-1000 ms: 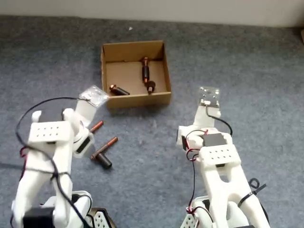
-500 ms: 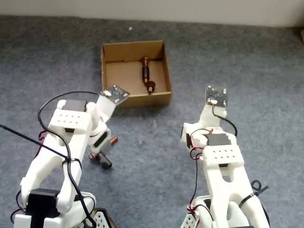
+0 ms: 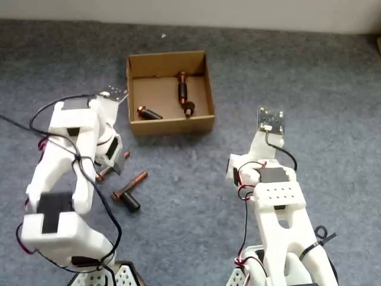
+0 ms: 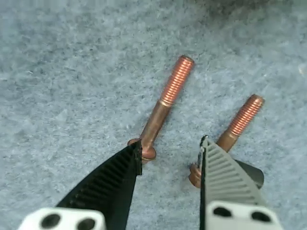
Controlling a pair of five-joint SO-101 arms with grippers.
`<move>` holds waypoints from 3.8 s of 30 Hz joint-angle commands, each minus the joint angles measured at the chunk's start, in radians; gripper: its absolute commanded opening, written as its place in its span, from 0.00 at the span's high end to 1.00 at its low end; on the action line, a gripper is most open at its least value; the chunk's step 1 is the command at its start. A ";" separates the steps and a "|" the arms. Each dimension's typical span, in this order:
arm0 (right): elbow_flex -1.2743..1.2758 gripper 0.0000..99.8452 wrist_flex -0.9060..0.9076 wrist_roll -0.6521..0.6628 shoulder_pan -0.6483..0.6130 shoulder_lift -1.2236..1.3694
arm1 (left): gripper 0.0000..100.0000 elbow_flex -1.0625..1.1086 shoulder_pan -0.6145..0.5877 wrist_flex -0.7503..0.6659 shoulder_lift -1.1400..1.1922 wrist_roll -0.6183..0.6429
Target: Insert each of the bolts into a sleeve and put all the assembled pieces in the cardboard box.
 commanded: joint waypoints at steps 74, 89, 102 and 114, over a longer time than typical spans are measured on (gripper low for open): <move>-0.002 0.99 -0.018 -0.006 0.008 -0.028 | 0.82 0.047 0.245 0.077 -0.634 0.003; -0.002 0.99 -0.018 -0.005 0.008 -0.025 | 0.82 0.424 0.081 -0.385 -0.630 -0.344; -0.002 0.99 -0.018 -0.005 0.008 -0.022 | 0.82 0.189 0.087 -0.439 -0.087 -0.170; -0.002 0.99 -0.018 -0.005 0.008 -0.025 | 0.86 0.131 0.475 -0.307 -0.068 0.064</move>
